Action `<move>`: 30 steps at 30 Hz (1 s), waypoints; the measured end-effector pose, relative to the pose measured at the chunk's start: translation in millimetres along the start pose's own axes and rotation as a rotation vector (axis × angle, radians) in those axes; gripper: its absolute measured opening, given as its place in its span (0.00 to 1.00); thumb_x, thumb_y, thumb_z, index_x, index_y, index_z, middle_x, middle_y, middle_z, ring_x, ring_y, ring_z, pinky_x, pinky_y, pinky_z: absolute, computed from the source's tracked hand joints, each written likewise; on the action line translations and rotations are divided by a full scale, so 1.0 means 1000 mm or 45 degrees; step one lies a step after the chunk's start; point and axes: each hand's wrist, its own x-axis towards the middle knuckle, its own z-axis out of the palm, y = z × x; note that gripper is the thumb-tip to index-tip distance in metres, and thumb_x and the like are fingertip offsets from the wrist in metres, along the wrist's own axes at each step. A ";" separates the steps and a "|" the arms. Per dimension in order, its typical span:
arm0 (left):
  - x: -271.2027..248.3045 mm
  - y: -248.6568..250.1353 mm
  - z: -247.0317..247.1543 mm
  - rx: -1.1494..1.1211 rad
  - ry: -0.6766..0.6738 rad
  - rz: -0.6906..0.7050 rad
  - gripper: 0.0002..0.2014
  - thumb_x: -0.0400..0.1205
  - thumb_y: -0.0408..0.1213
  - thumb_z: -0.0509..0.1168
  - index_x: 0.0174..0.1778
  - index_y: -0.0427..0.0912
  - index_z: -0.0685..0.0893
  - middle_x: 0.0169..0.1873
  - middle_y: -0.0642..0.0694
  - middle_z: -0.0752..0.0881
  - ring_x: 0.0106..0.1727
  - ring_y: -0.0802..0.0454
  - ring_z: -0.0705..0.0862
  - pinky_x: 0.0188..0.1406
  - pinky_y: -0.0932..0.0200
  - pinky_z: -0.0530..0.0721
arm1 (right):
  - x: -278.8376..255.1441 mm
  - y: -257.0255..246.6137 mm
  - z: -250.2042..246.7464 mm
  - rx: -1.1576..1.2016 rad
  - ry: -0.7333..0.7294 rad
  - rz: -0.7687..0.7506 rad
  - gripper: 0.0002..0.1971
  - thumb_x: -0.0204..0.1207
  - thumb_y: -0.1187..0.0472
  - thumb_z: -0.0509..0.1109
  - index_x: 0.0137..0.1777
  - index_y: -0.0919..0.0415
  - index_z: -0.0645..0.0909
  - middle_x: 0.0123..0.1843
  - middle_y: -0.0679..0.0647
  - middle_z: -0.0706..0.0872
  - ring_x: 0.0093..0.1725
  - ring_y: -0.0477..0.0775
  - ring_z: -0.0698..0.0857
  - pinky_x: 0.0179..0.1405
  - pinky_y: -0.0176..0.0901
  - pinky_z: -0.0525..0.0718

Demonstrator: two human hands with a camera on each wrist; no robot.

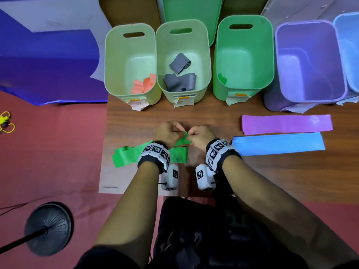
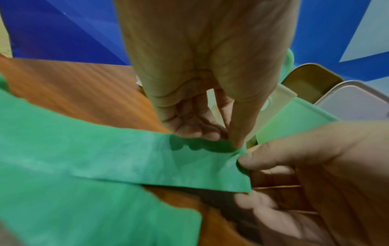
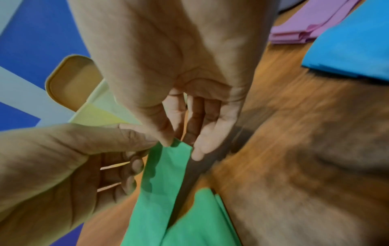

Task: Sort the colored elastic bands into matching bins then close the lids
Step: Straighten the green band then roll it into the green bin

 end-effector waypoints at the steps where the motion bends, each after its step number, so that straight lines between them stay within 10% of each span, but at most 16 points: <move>1: 0.002 0.008 -0.002 0.018 0.018 0.007 0.08 0.77 0.26 0.72 0.38 0.44 0.85 0.33 0.51 0.86 0.34 0.58 0.82 0.41 0.67 0.80 | -0.001 -0.006 -0.007 0.021 0.026 -0.020 0.11 0.72 0.65 0.74 0.33 0.48 0.83 0.35 0.48 0.86 0.46 0.59 0.88 0.53 0.51 0.87; 11: 0.011 0.095 0.000 -0.068 0.083 0.266 0.09 0.75 0.30 0.66 0.34 0.51 0.82 0.35 0.51 0.86 0.40 0.54 0.83 0.54 0.53 0.82 | -0.010 -0.041 -0.093 0.153 0.313 -0.203 0.09 0.69 0.61 0.76 0.31 0.47 0.84 0.37 0.47 0.89 0.48 0.57 0.90 0.53 0.60 0.89; 19: 0.011 0.170 0.000 -0.140 0.147 0.445 0.03 0.71 0.43 0.69 0.37 0.52 0.81 0.33 0.49 0.78 0.32 0.51 0.74 0.35 0.57 0.74 | -0.033 -0.066 -0.162 0.298 0.457 -0.390 0.09 0.73 0.60 0.76 0.34 0.45 0.87 0.36 0.41 0.88 0.45 0.48 0.87 0.57 0.53 0.88; 30: 0.012 0.238 -0.006 -0.419 0.134 0.685 0.08 0.79 0.20 0.66 0.46 0.38 0.82 0.28 0.47 0.75 0.29 0.61 0.73 0.34 0.71 0.73 | -0.059 -0.089 -0.216 0.601 0.531 -0.639 0.06 0.76 0.68 0.76 0.51 0.61 0.87 0.38 0.56 0.86 0.31 0.35 0.82 0.37 0.26 0.79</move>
